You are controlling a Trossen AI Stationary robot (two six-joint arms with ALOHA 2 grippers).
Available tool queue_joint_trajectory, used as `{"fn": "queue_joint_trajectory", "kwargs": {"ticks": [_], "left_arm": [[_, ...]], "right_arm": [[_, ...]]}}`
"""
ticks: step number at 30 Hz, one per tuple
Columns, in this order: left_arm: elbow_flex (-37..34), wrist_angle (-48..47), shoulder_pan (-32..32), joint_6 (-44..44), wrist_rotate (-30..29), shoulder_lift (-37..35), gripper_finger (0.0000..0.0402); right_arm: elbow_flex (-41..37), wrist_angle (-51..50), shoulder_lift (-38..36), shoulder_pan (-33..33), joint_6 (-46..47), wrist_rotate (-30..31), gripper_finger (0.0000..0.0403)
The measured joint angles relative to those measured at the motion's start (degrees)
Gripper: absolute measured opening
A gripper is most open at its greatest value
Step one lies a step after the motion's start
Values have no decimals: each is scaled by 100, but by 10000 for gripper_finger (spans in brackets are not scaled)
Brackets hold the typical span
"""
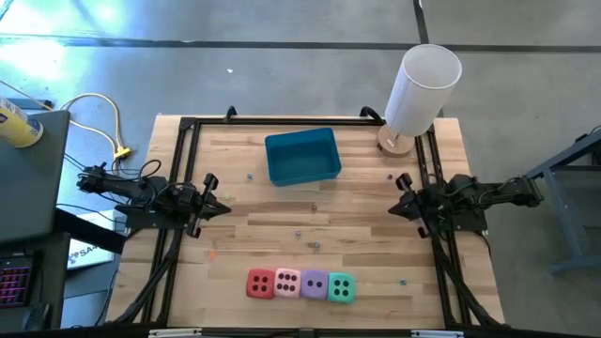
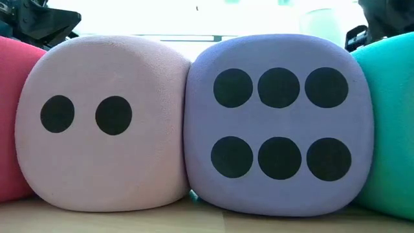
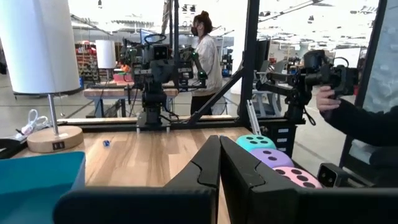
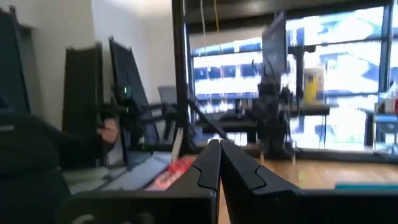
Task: Pick & Place Dice
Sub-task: Put the small blue dice into the blue bin
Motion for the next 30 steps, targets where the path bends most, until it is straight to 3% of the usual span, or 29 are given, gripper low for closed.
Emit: {"fn": "queue_joint_trajectory", "kwargs": {"ticks": [8,11,18,23,27,30], "left_arm": [[0,0,2,55,-2,0,0],[2,0,1,-115,-2,1,0],[1,0,3,-216,-2,1,0],[1,-1,4,-216,-2,1,0],[2,-3,4,-216,-2,1,0],[1,-22,4,-216,-4,2,0]], "right_arm": [[571,-820,619,0,-47,1151,2],[1049,-1444,1176,0,-42,1580,4],[1998,-3199,2722,0,1041,2558,27],[2378,-4087,3487,3,2292,2711,72],[2381,-4676,3763,-136,3087,3578,129],[2389,-5218,3834,-386,3941,3906,173]]}}
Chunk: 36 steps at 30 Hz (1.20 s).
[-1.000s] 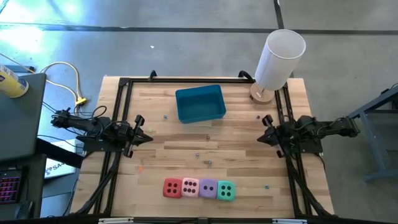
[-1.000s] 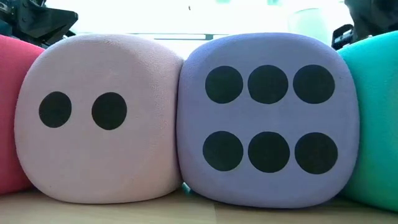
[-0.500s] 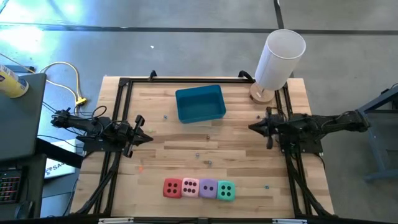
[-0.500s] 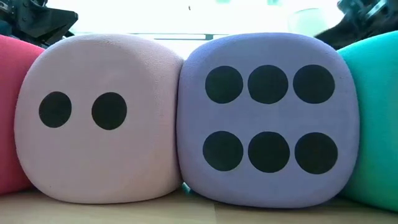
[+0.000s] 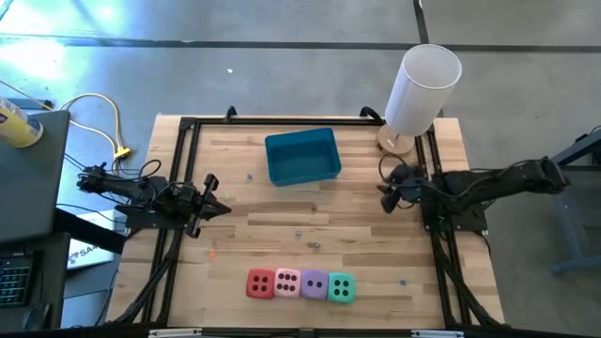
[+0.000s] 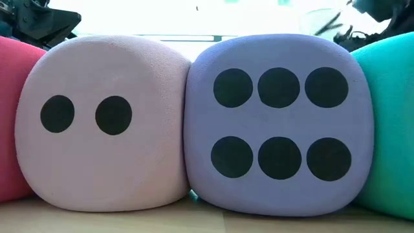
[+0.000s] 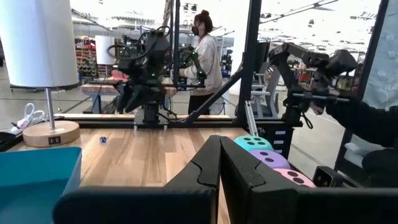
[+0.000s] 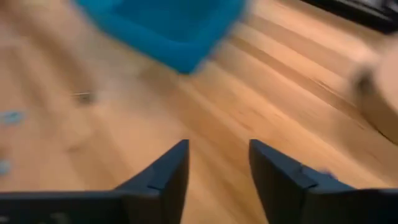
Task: Pick & Place Dice
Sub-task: Put the small blue dice into the blue bin
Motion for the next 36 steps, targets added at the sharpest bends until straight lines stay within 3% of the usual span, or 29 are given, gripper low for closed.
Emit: {"fn": "queue_joint_trajectory", "kwargs": {"ticks": [5,9,25,36], "left_arm": [[0,-5,0,0,-3,0,0],[-1,-6,0,2,-2,0,0],[1,-6,0,101,-2,0,0],[-1,-6,0,87,-2,0,0]], "right_arm": [[-1,-781,201,-513,1074,-21,227],[1,-882,443,-918,1359,-32,243],[1,-429,2170,-1709,2418,74,233],[1,234,3035,-1947,2364,145,218]]}}
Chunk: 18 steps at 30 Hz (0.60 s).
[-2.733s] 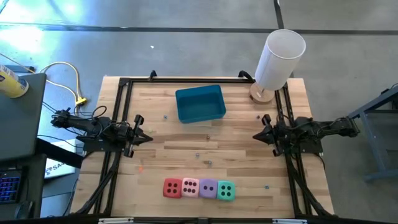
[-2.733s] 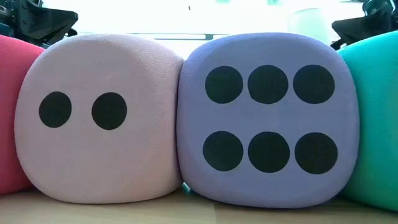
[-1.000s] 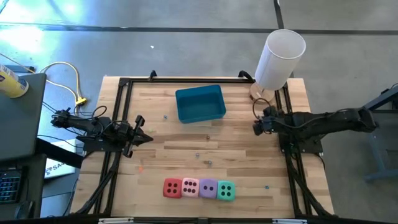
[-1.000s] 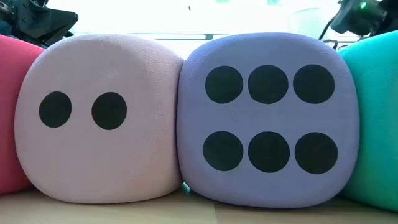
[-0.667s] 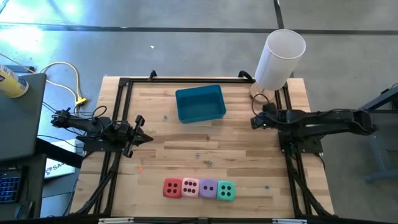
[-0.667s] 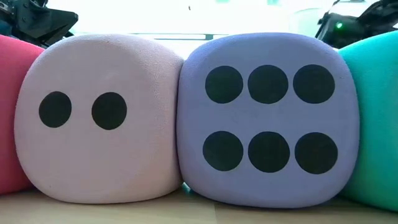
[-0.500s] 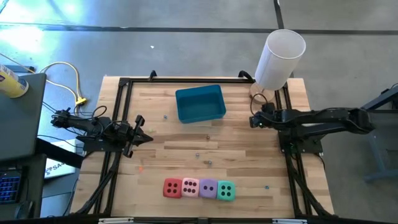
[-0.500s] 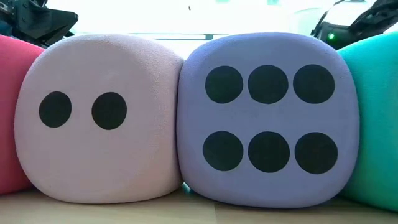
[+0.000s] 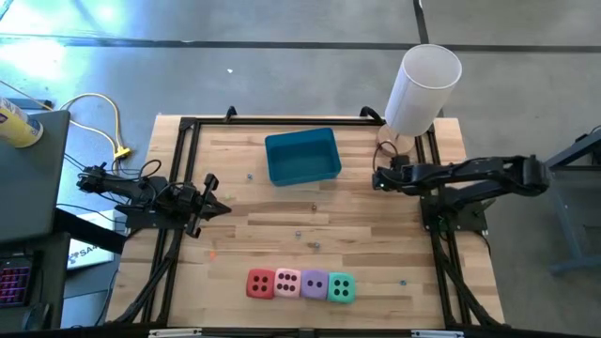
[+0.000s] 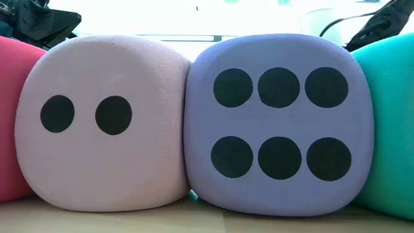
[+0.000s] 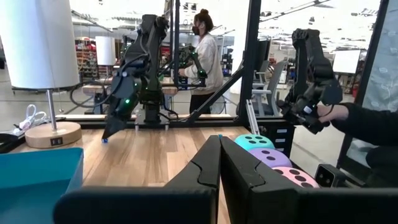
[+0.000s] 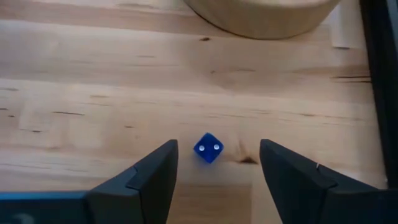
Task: Pick & Place Dice
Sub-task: Put the small blue dice into the blue bin
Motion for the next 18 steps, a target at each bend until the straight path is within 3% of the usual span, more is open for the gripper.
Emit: {"fn": "queue_joint_trajectory", "kwargs": {"ticks": [18], "left_arm": [[1,2,1,-2,1,0,0]], "right_arm": [[14,746,947,-32,-77,150,208]]}}
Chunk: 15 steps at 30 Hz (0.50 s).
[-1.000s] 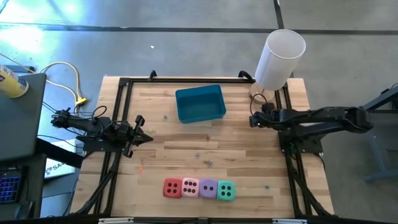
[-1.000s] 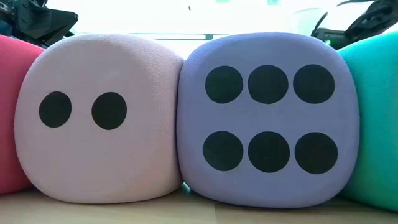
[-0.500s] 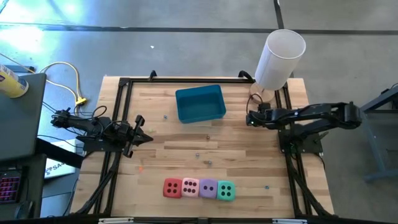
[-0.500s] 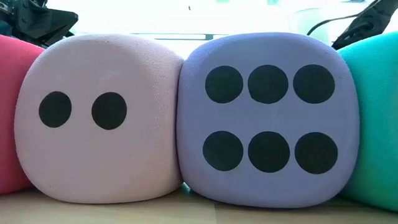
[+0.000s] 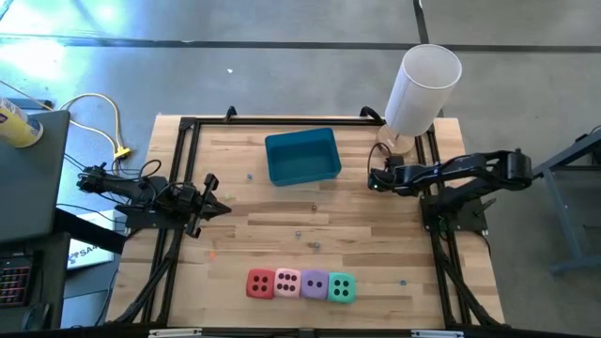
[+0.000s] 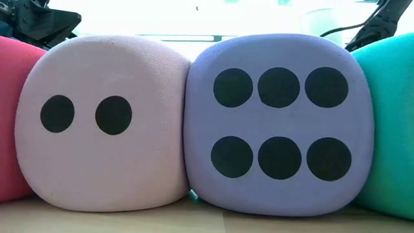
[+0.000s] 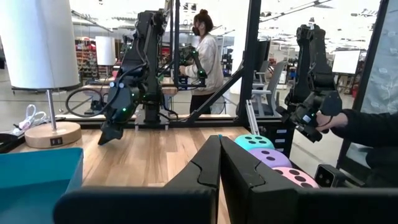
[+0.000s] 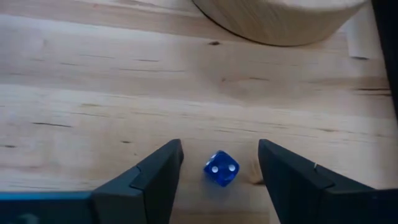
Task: Pick & Place Dice
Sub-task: Put the small blue dice into the blue bin
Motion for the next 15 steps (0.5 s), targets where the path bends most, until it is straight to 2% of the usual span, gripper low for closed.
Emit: {"fn": "queue_joint_trajectory", "kwargs": {"ticks": [6,15], "left_arm": [[1,1,1,2,-1,0,0],[0,0,0,3,0,0,0]], "right_arm": [[1,9,2,-2,6,-79,185],[-1,11,9,-2,1,-183,122]]}}
